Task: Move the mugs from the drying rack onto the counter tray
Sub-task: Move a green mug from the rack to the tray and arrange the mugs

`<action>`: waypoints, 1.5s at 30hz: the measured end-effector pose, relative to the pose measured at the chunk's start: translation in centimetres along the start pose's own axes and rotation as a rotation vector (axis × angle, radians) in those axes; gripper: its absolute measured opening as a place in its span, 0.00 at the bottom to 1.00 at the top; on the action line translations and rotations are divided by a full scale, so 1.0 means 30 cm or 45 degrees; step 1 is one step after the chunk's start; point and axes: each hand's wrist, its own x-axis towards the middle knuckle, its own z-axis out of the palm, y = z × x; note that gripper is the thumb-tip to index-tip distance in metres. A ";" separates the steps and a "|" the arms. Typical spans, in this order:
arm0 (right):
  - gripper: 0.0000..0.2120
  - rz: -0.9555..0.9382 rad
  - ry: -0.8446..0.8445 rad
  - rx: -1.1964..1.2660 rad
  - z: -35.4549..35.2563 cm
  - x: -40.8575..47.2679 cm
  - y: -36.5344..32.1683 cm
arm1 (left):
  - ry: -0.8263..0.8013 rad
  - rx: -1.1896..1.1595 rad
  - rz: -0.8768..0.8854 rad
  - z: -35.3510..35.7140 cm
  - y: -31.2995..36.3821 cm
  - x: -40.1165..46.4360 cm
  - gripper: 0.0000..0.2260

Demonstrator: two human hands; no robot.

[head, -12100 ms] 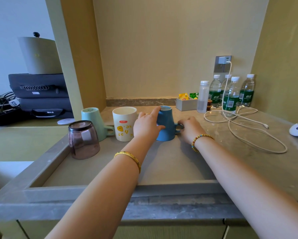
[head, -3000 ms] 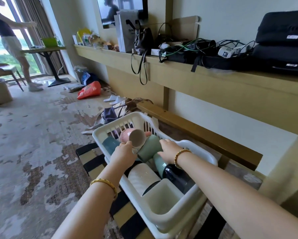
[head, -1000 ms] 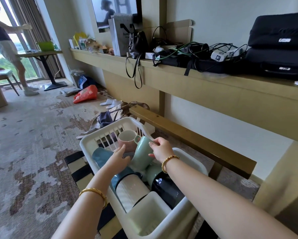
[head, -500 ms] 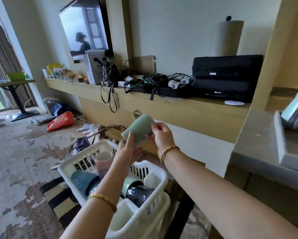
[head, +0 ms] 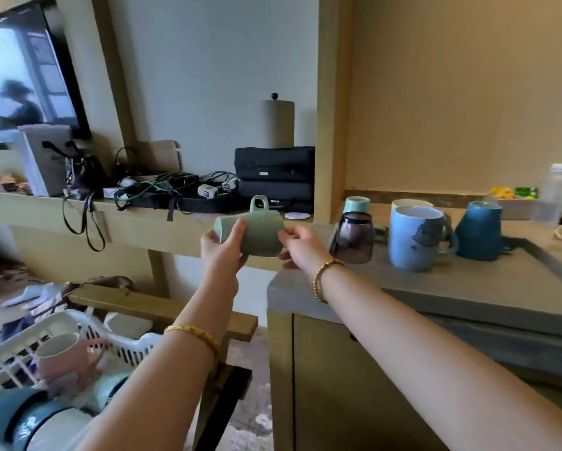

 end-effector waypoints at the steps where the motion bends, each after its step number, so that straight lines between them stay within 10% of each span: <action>1: 0.11 -0.093 0.088 -0.172 -0.062 0.009 -0.002 | -0.007 0.061 0.034 0.044 -0.010 -0.010 0.27; 10: 0.22 -0.112 0.307 -1.167 -0.431 0.174 0.019 | -0.062 0.267 0.261 0.306 -0.045 -0.025 0.28; 20: 0.41 0.160 0.196 -1.009 -0.403 0.261 0.082 | -0.048 0.264 0.202 0.326 -0.079 0.022 0.29; 36: 0.33 -0.471 0.595 -0.325 -0.521 0.106 -0.071 | -0.043 0.091 0.207 0.379 0.024 -0.068 0.26; 45: 0.36 -0.336 0.991 -0.618 -0.947 -0.060 -0.086 | -0.145 0.247 0.308 0.524 -0.017 -0.183 0.28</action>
